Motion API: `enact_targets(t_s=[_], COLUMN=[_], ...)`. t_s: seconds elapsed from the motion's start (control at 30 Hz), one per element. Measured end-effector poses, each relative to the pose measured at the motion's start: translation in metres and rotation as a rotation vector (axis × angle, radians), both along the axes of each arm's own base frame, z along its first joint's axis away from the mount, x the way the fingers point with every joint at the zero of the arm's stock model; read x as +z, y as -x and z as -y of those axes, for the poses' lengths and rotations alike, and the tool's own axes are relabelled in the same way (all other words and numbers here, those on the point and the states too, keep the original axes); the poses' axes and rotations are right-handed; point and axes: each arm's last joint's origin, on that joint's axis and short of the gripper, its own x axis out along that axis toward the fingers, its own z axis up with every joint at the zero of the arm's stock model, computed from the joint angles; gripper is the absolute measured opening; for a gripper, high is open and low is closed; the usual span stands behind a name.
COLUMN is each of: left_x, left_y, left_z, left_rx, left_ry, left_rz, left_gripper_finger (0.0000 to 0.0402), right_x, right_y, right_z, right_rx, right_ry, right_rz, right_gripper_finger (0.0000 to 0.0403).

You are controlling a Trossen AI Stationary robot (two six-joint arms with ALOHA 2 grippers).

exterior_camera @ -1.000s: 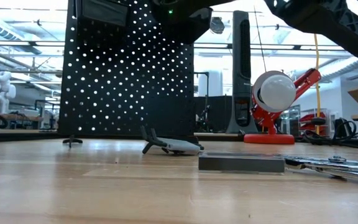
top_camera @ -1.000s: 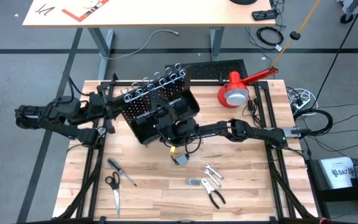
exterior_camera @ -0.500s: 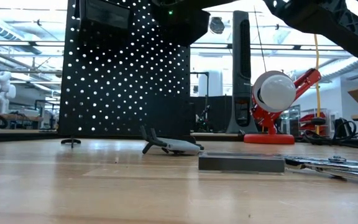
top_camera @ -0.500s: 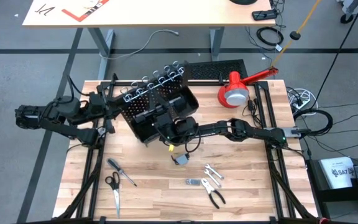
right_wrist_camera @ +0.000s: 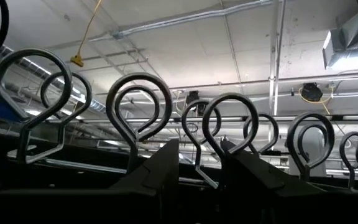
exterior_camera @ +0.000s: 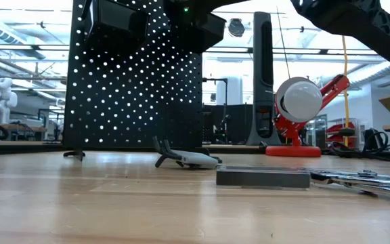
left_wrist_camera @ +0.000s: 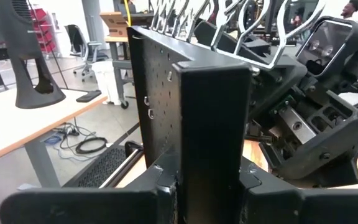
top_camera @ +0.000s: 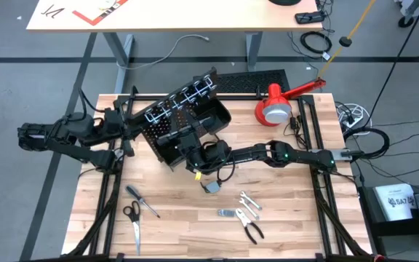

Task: Hang tools onto peg board
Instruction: Assemble the tool holder on the pegboard

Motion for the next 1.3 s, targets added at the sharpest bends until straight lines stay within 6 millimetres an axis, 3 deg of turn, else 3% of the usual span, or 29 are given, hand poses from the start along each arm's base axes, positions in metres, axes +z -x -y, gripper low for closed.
enact_targets(t_s=[0.37,0.8,1.1,1.3], left_x=[0.0,0.0,-0.001,-0.001], left_y=[0.0,0.0,0.0,-0.001], left_z=[0.0,0.001,0.002,0.003], left_rx=[-0.008,-0.012,-0.062,-0.118], left_ry=[-0.002,0.002,0.001,0.004], left_rz=[0.0,-0.001,-0.016,-0.02], left_gripper_finger=[0.0066,0.0066,0.0065,0.0065], right_x=[-0.004,-0.015,-0.014,0.011], right_y=[0.0,-0.008,-0.006,0.012], right_z=[-0.01,-0.016,-0.074,-0.119], right_rx=[-0.055,-0.154,-0.142,-0.137], right_ry=[-0.132,-0.287,-0.11,-0.034], right_rz=[-0.057,-0.252,-0.483,-0.55], right_gripper_finger=[0.0152,0.0155,0.0155,0.0155])
